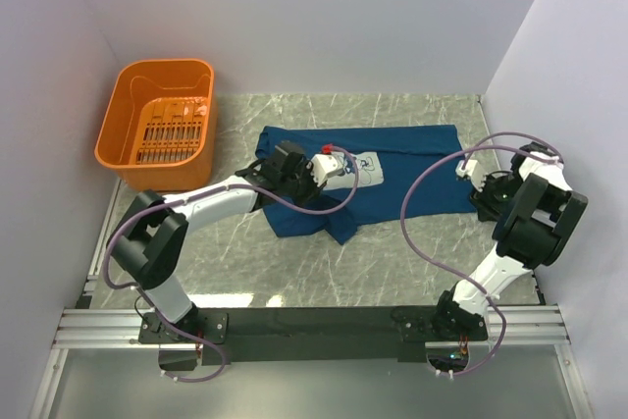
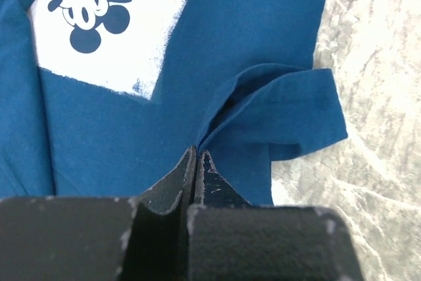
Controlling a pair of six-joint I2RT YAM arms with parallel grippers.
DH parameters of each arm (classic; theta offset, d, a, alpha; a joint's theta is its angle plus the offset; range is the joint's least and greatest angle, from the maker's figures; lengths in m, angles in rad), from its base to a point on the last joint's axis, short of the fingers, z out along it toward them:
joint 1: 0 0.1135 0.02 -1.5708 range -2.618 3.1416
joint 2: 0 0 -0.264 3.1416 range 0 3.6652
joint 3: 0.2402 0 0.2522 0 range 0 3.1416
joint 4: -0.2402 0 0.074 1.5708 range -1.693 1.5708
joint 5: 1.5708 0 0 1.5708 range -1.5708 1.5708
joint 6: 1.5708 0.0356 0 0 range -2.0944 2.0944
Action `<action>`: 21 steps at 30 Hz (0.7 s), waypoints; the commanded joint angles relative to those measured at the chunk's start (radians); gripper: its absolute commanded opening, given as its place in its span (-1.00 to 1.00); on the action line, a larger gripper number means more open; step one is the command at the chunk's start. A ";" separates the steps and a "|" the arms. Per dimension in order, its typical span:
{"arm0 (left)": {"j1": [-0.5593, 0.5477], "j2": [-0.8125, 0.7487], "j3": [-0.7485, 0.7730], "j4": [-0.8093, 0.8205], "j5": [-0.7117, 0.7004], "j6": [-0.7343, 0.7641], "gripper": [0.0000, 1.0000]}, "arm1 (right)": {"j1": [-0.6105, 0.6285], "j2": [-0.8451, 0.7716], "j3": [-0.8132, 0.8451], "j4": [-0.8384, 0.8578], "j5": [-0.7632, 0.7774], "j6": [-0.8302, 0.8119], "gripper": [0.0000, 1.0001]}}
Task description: Fold and stack the t-shirts
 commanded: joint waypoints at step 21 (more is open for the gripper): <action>-0.002 -0.107 -0.058 0.012 -0.001 -0.143 -0.99 | 0.048 0.011 -0.098 0.256 0.110 -0.009 0.01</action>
